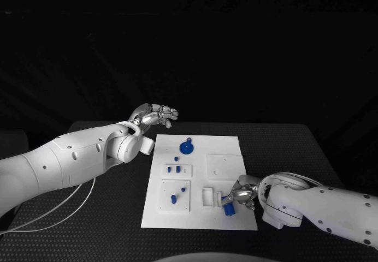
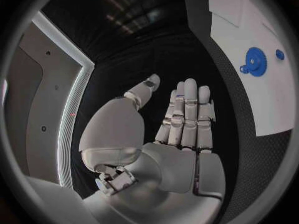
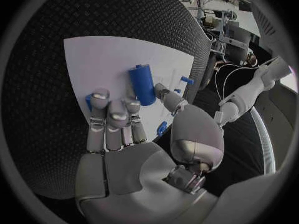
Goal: Assemble the parts on the task board
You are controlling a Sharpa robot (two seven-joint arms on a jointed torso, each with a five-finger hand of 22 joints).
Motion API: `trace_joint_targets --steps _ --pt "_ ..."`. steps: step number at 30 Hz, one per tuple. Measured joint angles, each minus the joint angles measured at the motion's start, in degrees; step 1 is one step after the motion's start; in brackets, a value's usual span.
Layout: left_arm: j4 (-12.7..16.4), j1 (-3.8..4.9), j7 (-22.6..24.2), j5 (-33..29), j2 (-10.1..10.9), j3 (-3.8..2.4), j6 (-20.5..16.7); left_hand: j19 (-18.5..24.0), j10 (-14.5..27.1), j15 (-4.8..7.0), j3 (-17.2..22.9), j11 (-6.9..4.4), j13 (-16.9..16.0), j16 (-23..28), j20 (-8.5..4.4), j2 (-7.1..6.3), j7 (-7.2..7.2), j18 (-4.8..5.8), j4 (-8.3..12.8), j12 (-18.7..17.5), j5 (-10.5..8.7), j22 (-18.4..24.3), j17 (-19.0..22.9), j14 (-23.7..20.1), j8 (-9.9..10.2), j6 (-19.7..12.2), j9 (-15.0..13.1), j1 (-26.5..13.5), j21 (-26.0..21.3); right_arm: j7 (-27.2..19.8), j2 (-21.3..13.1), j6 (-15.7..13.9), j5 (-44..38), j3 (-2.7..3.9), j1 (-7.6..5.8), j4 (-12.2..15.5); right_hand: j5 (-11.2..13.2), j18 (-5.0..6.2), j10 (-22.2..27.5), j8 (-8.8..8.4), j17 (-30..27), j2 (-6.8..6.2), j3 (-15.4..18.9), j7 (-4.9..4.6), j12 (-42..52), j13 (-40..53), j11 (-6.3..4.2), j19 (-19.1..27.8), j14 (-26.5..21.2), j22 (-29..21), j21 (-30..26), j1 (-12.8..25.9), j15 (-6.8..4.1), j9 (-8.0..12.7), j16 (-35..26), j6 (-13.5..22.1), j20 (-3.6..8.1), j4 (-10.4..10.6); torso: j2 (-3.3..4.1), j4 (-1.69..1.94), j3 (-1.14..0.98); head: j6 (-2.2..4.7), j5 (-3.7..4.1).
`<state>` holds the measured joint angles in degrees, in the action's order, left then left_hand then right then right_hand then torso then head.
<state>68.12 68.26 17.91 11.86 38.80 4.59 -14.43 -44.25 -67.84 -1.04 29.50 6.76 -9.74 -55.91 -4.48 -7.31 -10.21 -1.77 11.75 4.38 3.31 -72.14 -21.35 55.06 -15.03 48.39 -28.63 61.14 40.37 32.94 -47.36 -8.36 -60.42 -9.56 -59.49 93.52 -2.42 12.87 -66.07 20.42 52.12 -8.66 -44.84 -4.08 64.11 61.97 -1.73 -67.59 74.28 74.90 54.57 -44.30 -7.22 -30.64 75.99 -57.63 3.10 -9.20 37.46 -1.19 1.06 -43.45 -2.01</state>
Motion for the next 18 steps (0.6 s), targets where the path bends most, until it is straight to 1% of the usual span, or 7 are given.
trace_joint_targets --steps 2,4,7,10,12,18 --pt "0.0 0.0 0.0 0.0 0.0 0.0 0.0 0.0 0.0 0.0 0.0 0.0 0.0 0.0 0.0 0.0 0.0 0.01 0.0 0.0 0.0 0.0 0.0 0.0 0.0 0.0 0.0 0.0 0.0 0.11 -0.41 -0.08 0.09 -0.01 -0.76 0.51 -0.02 0.0 -0.18 0.04 0.0 0.16 0.0 0.09 0.0 0.0 0.18 -0.06 0.02 0.0 0.0 0.16 -0.01 -0.01 0.0 -0.09 -0.22 0.0 -0.01 0.0 0.01 0.07 -0.07" --pt "-0.01 0.0 -0.01 -0.01 -0.01 0.0 0.01 0.0 0.0 0.0 0.0 0.0 0.0 0.0 0.0 0.0 0.0 0.02 0.0 0.0 0.0 0.0 0.0 0.0 0.0 0.0 0.05 0.0 0.0 0.24 -0.86 -0.28 0.31 0.05 -1.84 1.18 -0.15 0.0 -0.39 0.05 0.09 0.35 -0.15 0.17 0.0 0.0 -0.02 -0.06 0.0 0.0 0.0 0.35 -0.03 -0.01 0.0 -0.17 -0.23 -0.15 0.0 -0.01 0.01 0.15 -0.15" --pt "-0.02 0.0 -0.02 -0.01 -0.05 0.0 0.01 0.0 -0.01 0.0 0.0 -0.01 0.0 0.0 0.0 0.0 0.0 0.03 0.0 0.0 0.0 0.0 0.0 0.0 0.0 0.0 0.06 0.0 0.0 0.27 -1.21 -0.84 1.26 0.13 -3.4 1.81 -0.21 0.0 -0.39 0.05 0.17 0.72 -0.09 0.18 -0.01 0.0 -0.02 -0.05 -0.13 0.0 0.14 0.72 -0.17 -0.01 0.0 -0.18 -0.23 -0.21 -0.01 -0.01 0.01 0.27 -0.22" --pt "-0.03 0.0 -0.03 -0.01 -0.1 0.0 0.02 0.0 -0.01 0.0 0.0 -0.01 0.0 0.0 0.0 0.2 0.0 0.04 0.0 0.0 0.0 0.0 0.01 0.0 0.0 0.0 0.06 -0.21 0.0 0.26 -1.06 -1.47 2.91 0.21 -4.33 1.97 -0.21 0.0 -0.39 0.05 0.17 0.75 -0.07 0.25 -0.01 0.0 -0.02 -0.05 -0.2 0.0 0.21 0.75 -0.23 -0.01 0.0 -0.26 -0.24 -0.24 0.0 0.01 0.02 0.31 -0.23" --pt "-0.04 0.0 -0.05 -0.01 -0.16 0.0 0.03 0.0 -0.01 0.0 0.0 -0.01 0.0 0.0 0.0 0.22 0.0 0.04 0.0 0.0 0.0 0.0 0.01 0.0 0.0 0.0 0.06 -0.22 0.0 0.26 -0.54 -1.83 3.86 0.21 -4.51 1.92 -0.21 0.0 -0.39 0.05 0.23 0.77 -0.06 0.37 -0.01 0.0 -0.02 -0.05 -0.2 0.0 0.21 0.77 -0.23 -0.01 0.0 -0.37 -0.24 -0.24 0.0 0.02 0.04 0.33 -0.24" --pt "-0.04 0.0 -0.11 -0.02 -0.41 0.0 0.07 0.0 -0.01 0.0 0.0 -0.01 -0.01 0.0 0.0 0.22 0.0 0.06 0.0 0.0 0.0 -0.05 -0.05 0.0 0.0 0.0 0.05 -0.22 0.0 0.21 2.7 -2.4 6.48 0.15 -4.51 0.71 -0.2 0.0 -0.39 0.05 0.23 0.98 0.0 0.38 -0.01 -0.01 -0.02 -0.04 -0.2 0.0 0.21 1.02 -0.23 -0.01 0.0 -0.38 -0.25 -0.3 0.03 0.1 0.07 0.46 -0.13"
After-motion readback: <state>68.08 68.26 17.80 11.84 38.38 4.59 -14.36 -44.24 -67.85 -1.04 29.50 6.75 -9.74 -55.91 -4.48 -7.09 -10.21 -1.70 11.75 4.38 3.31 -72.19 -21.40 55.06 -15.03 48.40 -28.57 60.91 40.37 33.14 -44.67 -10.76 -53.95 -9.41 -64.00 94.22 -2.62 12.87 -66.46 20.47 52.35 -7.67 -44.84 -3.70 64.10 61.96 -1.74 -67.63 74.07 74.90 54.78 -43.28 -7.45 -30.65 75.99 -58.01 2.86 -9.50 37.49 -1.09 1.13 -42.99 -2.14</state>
